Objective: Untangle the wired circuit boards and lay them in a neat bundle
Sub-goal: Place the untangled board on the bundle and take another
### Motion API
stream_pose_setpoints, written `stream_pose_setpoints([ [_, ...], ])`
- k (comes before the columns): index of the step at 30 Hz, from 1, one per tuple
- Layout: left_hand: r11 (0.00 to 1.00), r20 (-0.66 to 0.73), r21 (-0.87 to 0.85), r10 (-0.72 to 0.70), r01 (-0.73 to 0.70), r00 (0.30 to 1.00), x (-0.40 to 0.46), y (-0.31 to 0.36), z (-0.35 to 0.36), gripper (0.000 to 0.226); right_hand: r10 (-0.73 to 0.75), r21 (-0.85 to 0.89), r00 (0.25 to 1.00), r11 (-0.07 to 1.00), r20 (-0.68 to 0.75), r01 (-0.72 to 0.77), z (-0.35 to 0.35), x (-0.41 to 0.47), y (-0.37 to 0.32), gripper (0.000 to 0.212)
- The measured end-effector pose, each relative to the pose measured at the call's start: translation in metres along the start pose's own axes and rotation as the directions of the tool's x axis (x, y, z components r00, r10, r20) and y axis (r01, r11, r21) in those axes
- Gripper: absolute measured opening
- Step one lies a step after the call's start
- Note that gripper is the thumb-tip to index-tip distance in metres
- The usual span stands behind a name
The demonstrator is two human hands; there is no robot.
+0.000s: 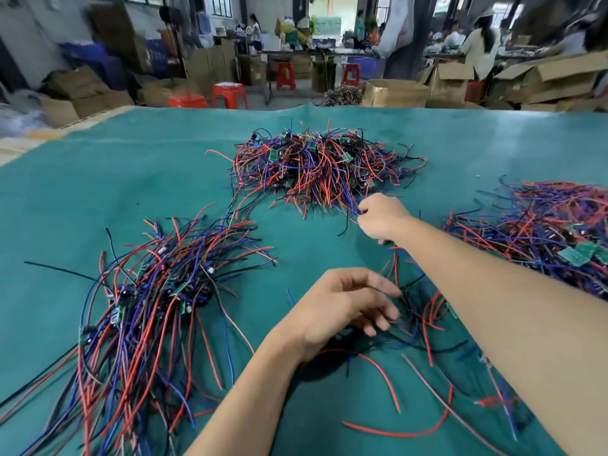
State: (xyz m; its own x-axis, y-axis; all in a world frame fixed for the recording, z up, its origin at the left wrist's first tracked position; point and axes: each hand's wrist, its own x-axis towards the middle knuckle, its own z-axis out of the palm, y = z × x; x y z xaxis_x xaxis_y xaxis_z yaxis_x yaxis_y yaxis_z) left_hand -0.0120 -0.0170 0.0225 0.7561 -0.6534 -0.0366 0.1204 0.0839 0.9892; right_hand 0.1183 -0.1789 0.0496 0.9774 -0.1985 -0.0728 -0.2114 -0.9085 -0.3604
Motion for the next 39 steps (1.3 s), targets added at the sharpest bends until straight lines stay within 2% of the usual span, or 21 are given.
stream_pose_setpoints([
  [3,1.000,-0.024,-0.021,-0.007,0.006,1.000,0.001,0.000,-0.001,0.022,0.079,0.206,0.997,0.976,-0.022,-0.072,-0.005,-0.001,-0.002,0.015],
  [5,0.999,-0.046,-0.049,-0.012,0.010,0.999,0.001,-0.001,-0.001,0.022,0.132,0.388,0.990,0.916,-0.054,-0.101,-0.010,-0.007,0.001,0.018],
  [7,0.996,-0.080,-0.087,-0.012,0.005,0.997,0.002,-0.001,-0.001,0.021,0.137,0.485,0.986,0.871,-0.093,-0.076,-0.017,-0.019,0.005,0.020],
  [12,0.975,-0.208,-0.221,-0.034,-0.013,0.978,0.006,-0.001,0.000,0.020,0.053,0.570,0.994,0.822,-0.098,0.012,-0.022,-0.070,0.016,0.010],
  [15,0.955,-0.248,-0.295,-0.048,-0.028,0.968,0.008,-0.001,-0.001,0.021,-0.086,0.660,0.992,0.741,-0.094,0.126,-0.019,-0.109,0.019,0.011],
  [18,0.937,-0.254,-0.349,-0.065,-0.029,0.965,0.010,0.000,-0.003,0.028,-0.269,0.703,0.961,0.671,-0.063,0.234,-0.007,-0.146,0.022,0.012],
  [21,0.891,-0.253,-0.454,-0.113,-0.015,0.961,0.009,0.004,-0.005,0.032,-0.278,0.686,0.950,0.665,-0.140,0.295,0.002,-0.163,0.030,0.021],
  [23,0.890,-0.254,-0.456,-0.118,-0.012,0.960,0.010,0.005,-0.007,0.029,-0.298,0.686,0.942,0.654,-0.153,0.318,0.000,-0.165,0.037,0.026],
  [25,0.917,-0.257,-0.398,-0.101,-0.010,0.961,0.010,0.002,-0.006,0.026,-0.359,0.722,0.931,0.626,-0.070,0.295,-0.002,-0.167,0.037,0.025],
  [29,0.942,-0.235,-0.335,-0.064,-0.019,0.970,0.008,-0.004,-0.005,0.033,-0.458,0.668,0.884,0.688,0.097,0.283,0.011,-0.173,0.028,0.026],
  [33,0.942,-0.264,-0.333,-0.049,-0.044,0.963,0.009,-0.006,-0.007,0.018,-0.490,0.711,0.856,0.661,0.165,0.241,0.012,-0.174,0.025,0.026],
  [35,0.939,-0.278,-0.337,-0.031,-0.067,0.960,0.009,-0.007,-0.007,0.015,-0.410,0.751,0.905,0.633,0.116,0.191,0.010,-0.170,0.029,0.028],
  [37,0.945,-0.282,-0.316,-0.012,-0.081,0.959,0.009,-0.007,-0.009,0.011,-0.210,0.759,0.978,0.637,0.006,0.132,0.011,-0.163,0.036,0.029],
  [39,0.959,-0.260,-0.274,-0.002,-0.072,0.966,0.007,-0.007,-0.010,0.006,-0.032,0.787,0.997,0.612,-0.076,0.080,0.012,-0.156,0.043,0.019],
])
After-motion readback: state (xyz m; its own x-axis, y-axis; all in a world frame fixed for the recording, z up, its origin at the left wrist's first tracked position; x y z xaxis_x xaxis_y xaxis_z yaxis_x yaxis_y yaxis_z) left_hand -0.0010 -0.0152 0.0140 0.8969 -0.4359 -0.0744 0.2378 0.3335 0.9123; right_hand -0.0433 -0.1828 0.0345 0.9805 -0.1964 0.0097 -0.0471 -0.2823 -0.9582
